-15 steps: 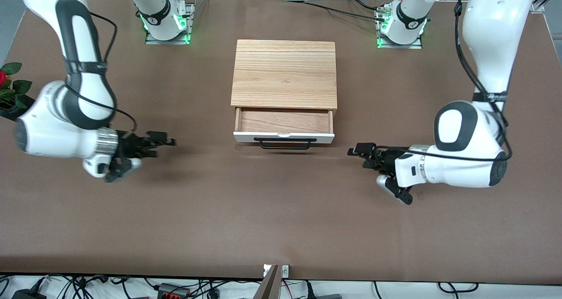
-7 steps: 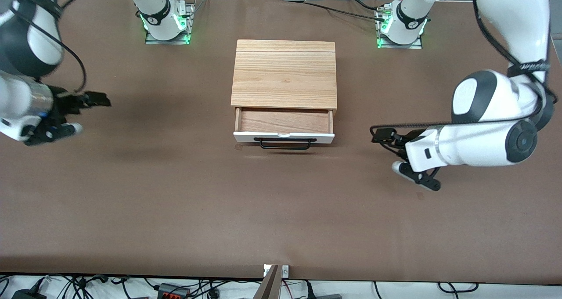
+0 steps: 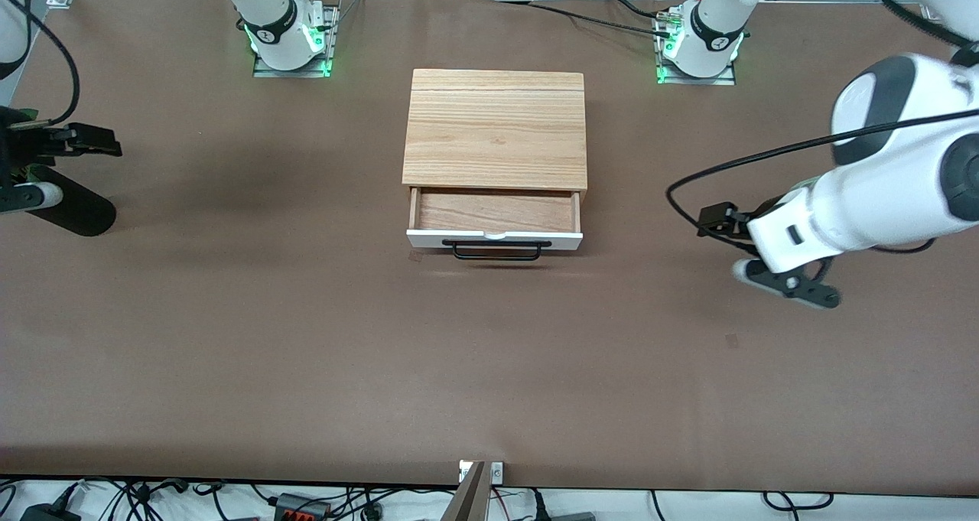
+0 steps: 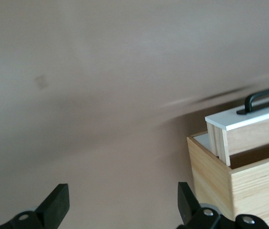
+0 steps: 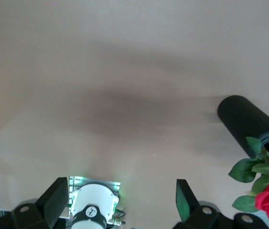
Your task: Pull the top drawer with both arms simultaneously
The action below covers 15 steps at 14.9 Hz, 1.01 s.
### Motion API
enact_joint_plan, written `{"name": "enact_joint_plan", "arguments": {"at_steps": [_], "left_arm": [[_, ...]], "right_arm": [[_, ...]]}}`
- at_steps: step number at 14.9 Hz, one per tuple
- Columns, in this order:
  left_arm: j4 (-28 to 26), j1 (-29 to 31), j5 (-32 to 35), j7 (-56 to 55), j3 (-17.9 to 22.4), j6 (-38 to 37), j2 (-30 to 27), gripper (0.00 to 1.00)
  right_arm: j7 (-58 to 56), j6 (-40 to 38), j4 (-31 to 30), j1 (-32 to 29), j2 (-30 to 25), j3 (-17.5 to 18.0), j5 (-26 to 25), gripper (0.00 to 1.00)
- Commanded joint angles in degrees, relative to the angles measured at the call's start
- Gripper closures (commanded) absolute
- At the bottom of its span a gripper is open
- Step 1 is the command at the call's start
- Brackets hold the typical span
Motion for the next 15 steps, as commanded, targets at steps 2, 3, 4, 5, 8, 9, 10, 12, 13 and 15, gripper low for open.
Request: {"name": "enact_joint_plan", "arguments": {"at_steps": [2, 3, 4, 5, 8, 9, 10, 12, 13, 15], "left_arm": [[-1.9, 0.3, 4.9, -7.9, -0.1, -3.5, -6.2, 0.0], [-3.6, 1.3, 4.9, -7.8, -0.3, -3.4, -8.4, 0.0], [-6.9, 1.7, 4.8, -7.8, -0.6, -3.2, -10.7, 0.0], [-11.7, 1.7, 4.9, -7.9, -0.6, -0.8, -13.7, 0.0], [-22.2, 2.1, 3.1, -7.7, -0.7, 5.7, -20.7, 0.0], [-23.4, 2.0, 3.1, -7.7, -0.8, 5.6, -21.7, 0.0], [-24.3, 2.3, 3.1, -7.6, -0.9, 5.3, -22.4, 0.0], [-25.2, 2.5, 3.0, -6.5, -0.9, 3.9, -23.8, 0.0], [-24.8, 2.4, 3.0, -4.4, -0.9, 2.3, -24.1, 0.0], [-25.0, 2.4, 3.0, -4.5, -1.0, 1.6, -24.8, 0.0]], "right_arm": [[2.5, -0.6, 1.6, -11.8, -1.1, 13.0, -0.2, 0.0], [6.9, 0.2, -1.9, -13.6, -4.0, 15.0, -0.4, 0.0], [13.9, 2.1, -5.6, -14.1, -6.5, 15.6, -0.3, 0.0], [18.3, 4.2, -9.5, -14.5, -9.2, 17.0, -0.4, 0.0], [19.5, 16.1, -22.2, -18.0, -18.2, 20.6, -0.6, 0.0], [19.4, 18.0, -24.0, -18.0, -19.1, 20.9, -0.5, 0.0], [19.3, 17.9, -23.9, -18.4, -19.0, 20.9, -0.5, 0.0], [19.2, 18.2, -23.5, -19.3, -18.9, 20.9, -0.3, 0.0], [19.2, 18.0, -23.3, -19.4, -18.7, 20.9, 0.0, 0.0], [19.3, 18.1, -23.2, -19.4, -18.4, 20.9, 0.0, 0.0]]}}
